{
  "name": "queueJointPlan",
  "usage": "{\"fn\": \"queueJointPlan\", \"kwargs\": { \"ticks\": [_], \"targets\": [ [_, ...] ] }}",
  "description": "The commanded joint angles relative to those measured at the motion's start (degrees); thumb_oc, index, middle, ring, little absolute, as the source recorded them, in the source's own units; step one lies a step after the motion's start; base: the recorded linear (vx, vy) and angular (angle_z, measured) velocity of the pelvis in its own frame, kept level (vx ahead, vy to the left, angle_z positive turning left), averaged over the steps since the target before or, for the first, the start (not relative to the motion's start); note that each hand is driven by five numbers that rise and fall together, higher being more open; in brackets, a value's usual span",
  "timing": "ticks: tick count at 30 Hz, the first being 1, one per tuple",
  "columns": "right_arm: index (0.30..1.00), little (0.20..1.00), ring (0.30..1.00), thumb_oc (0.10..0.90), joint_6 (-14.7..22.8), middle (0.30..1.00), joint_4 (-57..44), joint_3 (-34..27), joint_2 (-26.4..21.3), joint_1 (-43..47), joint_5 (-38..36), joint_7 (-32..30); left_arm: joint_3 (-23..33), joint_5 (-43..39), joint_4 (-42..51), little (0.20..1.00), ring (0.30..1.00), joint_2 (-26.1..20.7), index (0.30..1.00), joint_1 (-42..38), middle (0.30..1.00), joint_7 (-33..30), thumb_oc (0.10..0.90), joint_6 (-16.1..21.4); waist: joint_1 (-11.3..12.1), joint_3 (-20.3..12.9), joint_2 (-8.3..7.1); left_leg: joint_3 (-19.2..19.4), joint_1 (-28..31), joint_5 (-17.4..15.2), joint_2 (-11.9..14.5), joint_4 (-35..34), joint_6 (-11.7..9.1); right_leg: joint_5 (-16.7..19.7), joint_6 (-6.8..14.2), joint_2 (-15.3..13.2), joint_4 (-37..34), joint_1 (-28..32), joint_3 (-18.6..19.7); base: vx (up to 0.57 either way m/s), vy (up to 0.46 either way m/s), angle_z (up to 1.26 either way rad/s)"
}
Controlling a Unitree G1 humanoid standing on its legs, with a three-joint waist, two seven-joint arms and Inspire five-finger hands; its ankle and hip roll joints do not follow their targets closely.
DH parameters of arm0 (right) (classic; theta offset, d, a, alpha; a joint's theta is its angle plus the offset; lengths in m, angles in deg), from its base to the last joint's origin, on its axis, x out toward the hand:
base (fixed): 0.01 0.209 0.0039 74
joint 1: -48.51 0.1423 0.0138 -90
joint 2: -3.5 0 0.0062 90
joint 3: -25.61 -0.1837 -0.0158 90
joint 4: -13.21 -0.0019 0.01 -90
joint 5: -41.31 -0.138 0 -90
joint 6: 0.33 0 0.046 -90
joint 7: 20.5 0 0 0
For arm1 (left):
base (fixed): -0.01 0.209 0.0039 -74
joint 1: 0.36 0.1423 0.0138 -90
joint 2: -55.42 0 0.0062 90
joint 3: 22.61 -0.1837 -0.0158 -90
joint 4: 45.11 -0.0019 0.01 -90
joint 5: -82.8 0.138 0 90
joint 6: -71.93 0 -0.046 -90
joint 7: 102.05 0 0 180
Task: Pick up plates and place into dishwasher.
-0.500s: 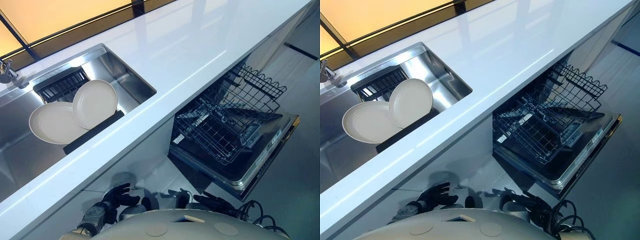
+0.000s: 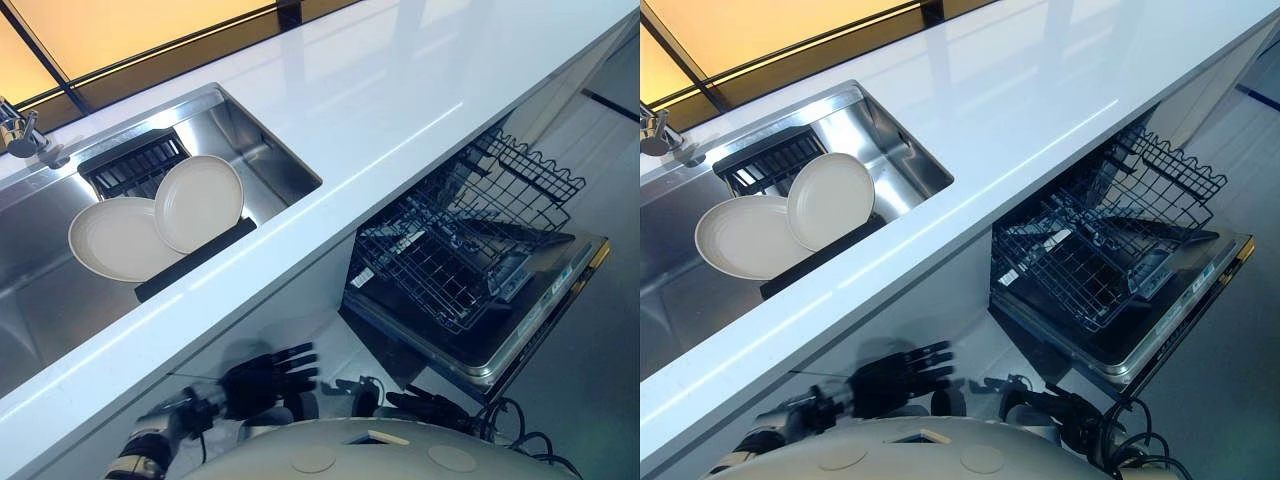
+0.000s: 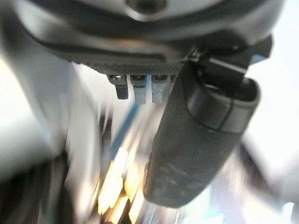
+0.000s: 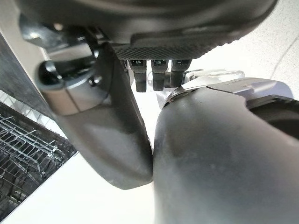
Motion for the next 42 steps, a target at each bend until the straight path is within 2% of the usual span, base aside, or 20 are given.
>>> {"fn": "queueJointPlan", "kwargs": {
  "ticks": [1, 2, 3, 4, 7, 10, 13, 15, 16, 17, 18, 19, 20, 21, 23, 25, 28, 29, 34, 42],
  "targets": [
    [0.9, 0.9, 0.9, 0.8, 0.79, 0.9, 3.26, -0.56, -1.07, 2.66, 0.71, 2.34, -3.7, -4.01, 9.22, 0.9, 0.9, 6.52, 0.9, -5.04, 0.9, 13.85, 0.8, 2.22, 0.17, -0.28, 2.12, -1.18, -0.48, -5.49, -1.27, 0.08, 0.16, -5.25, 2.84, 1.79, 4.97, -2.34, 1.04, -0.03, -0.01, -0.07],
    [0.9, 0.9, 0.9, 0.8, 1.44, 0.9, 4.25, -0.25, -1.12, 3.14, 0.29, 2.38, -7.07, -9.44, 20.09, 0.9, 0.9, 6.31, 0.9, -6.08, 0.9, 15.15, 0.8, -1.89, 0.14, -0.31, 2.35, -1.39, -0.63, -5.55, -1.19, 0.08, 0.18, -5.23, 2.84, 1.87, 4.98, -2.46, 1.28, -0.02, -0.01, -0.04],
    [0.9, 0.9, 0.9, 0.8, 1.61, 0.9, 4.56, -0.1, -1.11, 3.3, 0.08, 2.36, -8.13, -11.73, 23.59, 0.9, 0.9, 6.32, 0.9, -6.45, 0.9, 16.1, 0.8, -2.59, 0.13, -0.32, 2.41, -1.48, -0.66, -5.59, -1.17, 0.08, 0.19, -5.22, 2.83, 1.9, 4.97, -2.48, 1.36, -0.02, -0.015, -0.03],
    [0.9, 0.9, 0.9, 0.8, 1.96, 0.9, 5.03, 0.29, -1.0, 3.45, -0.3, 2.25, -10.18, -17.06, 32.27, 0.9, 0.9, 6.79, 0.9, -7.34, 0.9, 12.19, 0.8, -7.23, 0.03, -0.34, 2.45, -1.61, -0.64, -5.7, -1.14, 0.08, 0.23, -5.21, 2.83, 1.95, 4.96, -2.47, 1.53, 0.0, 0.0, 0.0],
    [0.9, 0.9, 0.9, 0.8, 2.47, 0.9, 5.44, 1.68, -0.31, 3.6, -1.44, 1.48, -13.27, -36.76, 47.06, 0.9, 0.9, 8.8, 0.9, -10.17, 0.9, 0.81, 0.8, -16.03, -0.29, -0.42, 2.47, -1.91, -0.44, -6.12, -1.2, 0.08, 0.44, -5.39, 2.72, 2.15, 5.03, -2.41, 2.08, 0.0, 0.0, 0.0],
    [0.9, 0.9, 0.9, 0.8, 2.78, 0.9, 5.5, 3.42, 0.79, 3.82, -2.73, 0.21, -14.72, -56.97, 55.61, 0.9, 0.9, 10.95, 0.9, -13.88, 0.9, -15.26, 0.8, -16.14, -0.65, -0.54, 2.43, -1.98, -0.12, -6.5, -1.34, 0.08, 0.52, -5.67, 2.54, 2.29, 5.11, -2.16, 2.28, 0.0, 0.0, 0.0],
    [0.9, 0.9, 0.9, 0.8, 2.95, 0.9, 5.56, 4.71, 1.63, 4.01, -3.25, -0.88, -13.84, -63.56, 58.47, 0.9, 0.9, 11.6, 0.9, -16.96, 0.9, -27.46, 0.8, -6.78, -0.93, -0.67, 2.48, -2.1, 0.19, -6.53, -1.48, 0.08, 0.51, -5.76, 2.35, 2.4, 5.12, -1.84, 2.26, 0.0, 0.0, 0.0],
    [0.9, 0.9, 0.9, 0.8, 3.7, 0.9, 5.61, 5.65, 1.88, 3.37, -3.15, -1.09, -10.65, -56.21, 58.46, 0.9, 0.9, 9.74, 0.9, -20.01, 0.9, -34.89, 0.8, 10.21, -1.14, -1.01, 2.61, -2.25, 0.36, -6.37, -1.68, 0.08, 0.65, -5.9, 2.22, 2.42, 5.21, -1.65, 2.18, 0.0, 0.0, 0.0],
    [0.9, 0.9, 0.9, 0.8, 3.77, 0.9, 5.52, 5.73, 1.84, 3.2, -3.17, -1.07, -10.19, -54.93, 58.44, 0.9, 0.9, 9.18, 0.9, -20.28, 0.9, -36.32, 0.8, 12.25, -1.16, -1.03, 2.64, -2.27, 0.42, -6.36, -1.69, 0.08, 0.64, -5.94, 2.2, 2.42, 5.21, -1.59, 2.14, 0.0, 0.0, 0.0],
    [0.9, 0.9, 0.9, 0.8, 3.9, 0.9, 5.07, 6.11, 1.73, 2.53, -3.48, -1.18, -7.93, -45.37, 57.93, 0.9, 0.9, 5.78, 0.9, -21.72, 0.9, -42.3, 0.8, 24.36, -1.12, -1.17, 2.72, -2.31, 0.52, -6.29, -1.72, 0.08, 0.66, -6.06, 2.12, 2.41, 5.19, -1.41, 2.02, 0.03, 0.024, 0.0],
    [0.9, 0.9, 0.9, 0.8, 4.01, 0.9, 4.69, 6.57, 1.7, 1.8, -3.89, -1.49, -6.05, -34.4, 57.38, 0.9, 0.9, 2.64, 0.9, -22.96, 0.9, -49.9, 0.8, 33.64, -1.06, -1.26, 2.83, -2.56, 0.71, -6.21, -1.8, 0.08, 0.73, -6.2, 2.09, 2.42, 5.21, -1.17, 1.87, 0.05, 0.029, -0.02],
    [0.9, 0.9, 0.9, 0.8, 4.33, 0.9, 4.84, 6.66, 1.67, 1.34, -4.06, -1.49, -4.7, -30.65, 57.12, 0.9, 0.9, 0.83, 0.9, -23.82, 0.9, -53.9, 0.8, 35.07, -0.97, -1.47, 2.88, -2.79, 0.79, -6.2, -1.91, 0.08, 0.87, -6.33, 2.04, 2.47, 5.2, -1.06, 1.76, 0.08, 0.033, -0.02],
    [0.9, 0.9, 0.9, 0.8, 4.9, 0.9, 5.01, 6.59, 1.54, 0.42, -4.09, -1.33, -2.33, -20.56, 56.84, 0.9, 0.9, -1.34, 0.9, -24.56, 0.9, -62.5, 0.8, 36.64, -0.92, -1.56, 2.91, -3.14, 1.21, -6.36, -2.12, 0.08, 1.02, -6.73, 1.99, 2.5, 5.19, -0.57, 1.62, 0.06, 0.025, -0.01],
    [0.9, 0.9, 0.9, 0.8, 5.07, 0.9, 5.07, 6.52, 1.51, 0.16, -4.01, -1.23, -1.43, -17.89, 56.71, 0.9, 0.9, -1.95, 0.9, -24.78, 0.9, -63.84, 0.8, 36.27, -0.89, -1.78, 2.88, -3.16, 1.05, -6.21, -2.16, 0.08, 1.04, -6.64, 1.94, 2.52, 5.14, -0.7, 1.58, 0.07, 0.032, 0.02],
    [0.9, 0.9, 0.9, 0.8, 5.42, 0.9, 5.15, 6.11, 1.28, -1.09, -3.6, -0.92, 2.1, -5.35, 55.91, 0.9, 0.9, -5.34, 0.9, -25.82, 0.9, -72.91, 0.8, 32.58, -0.83, -2.36, 2.8, -3.4, 1.18, -6.23, -2.36, 0.14, 1.22, -7.03, 1.82, 2.6, 5.21, -0.53, 1.33, 0.07, 0.033, 0.06],
    [0.9, 0.9, 0.9, 0.8, 5.43, 0.9, 5.28, 5.81, 0.73, -2.02, -3.17, -0.71, 5.84, 9.17, 53.57, 0.9, 0.9, -10.52, 0.9, -27.53, 0.9, -81.74, 0.8, 26.55, -0.88, -2.88, 2.81, -3.48, 1.32, -6.21, -2.5, 0.25, 1.36, -7.37, 1.66, 2.73, 5.3, -0.39, 1.35, 0.1, 0.046, 0.06],
    [0.9, 0.9, 0.9, 0.8, 4.82, 0.9, 5.54, 5.6, -0.41, -2.5, -2.43, -0.46, 9.87, 17.9, 48.14, 0.9, 0.9, -18.76, 0.9, -30.12, 0.9, -85.01, 0.8, 20.91, -1.0, -3.4, 2.88, -3.14, 1.48, -6.06, -2.58, 0.31, 1.42, -7.65, 1.48, 2.81, 5.31, -0.15, 1.46, 0.11, 0.068, 0.03],
    [0.9, 0.9, 0.9, 0.8, 4.55, 0.9, 5.71, 5.19, -1.09, -2.64, -1.78, -0.28, 11.46, 19.75, 44.87, 0.9, 0.9, -23.38, 0.9, -31.35, 0.9, -85.63, 0.8, 19.41, -1.1, -3.56, 3.03, -2.85, 1.5, -5.98, -2.6, 0.33, 1.4, -7.7, 1.47, 2.83, 5.28, -0.1, 1.56, 0.12, 0.091, 0.0],
    [0.9, 0.9, 0.9, 0.8, 3.81, 0.9, 6.01, 4.48, -2.11, -2.67, -1.11, -0.68, 13.66, 25.68, 36.68, 0.9, 0.9, -33.28, 0.9, -33.99, 0.9, -86.26, 0.8, 15.8, -1.07, -3.76, 3.5, -2.37, 1.39, -5.86, -2.84, 0.58, 1.54, -7.69, 1.52, 2.7, 5.2, -0.04, 2.11, 0.1, 0.09, -0.02],
    [0.9, 0.9, 0.9, 0.8, 2.85, 0.9, 6.13, 3.63, -2.82, -2.84, 0.88, -1.22, 11.63, 24.62, 22.86, 0.9, 0.9, -42.14, 0.9, -36.84, 0.9, -80.53, 0.8, 11.52, -1.56, -3.02, 4.43, -1.89, 1.14, -6.68, -3.82, 1.81, 2.52, -7.63, 2.54, 1.73, 6.45, -0.88, 3.46, 0.09, 0.108, -0.03]
  ]
}}
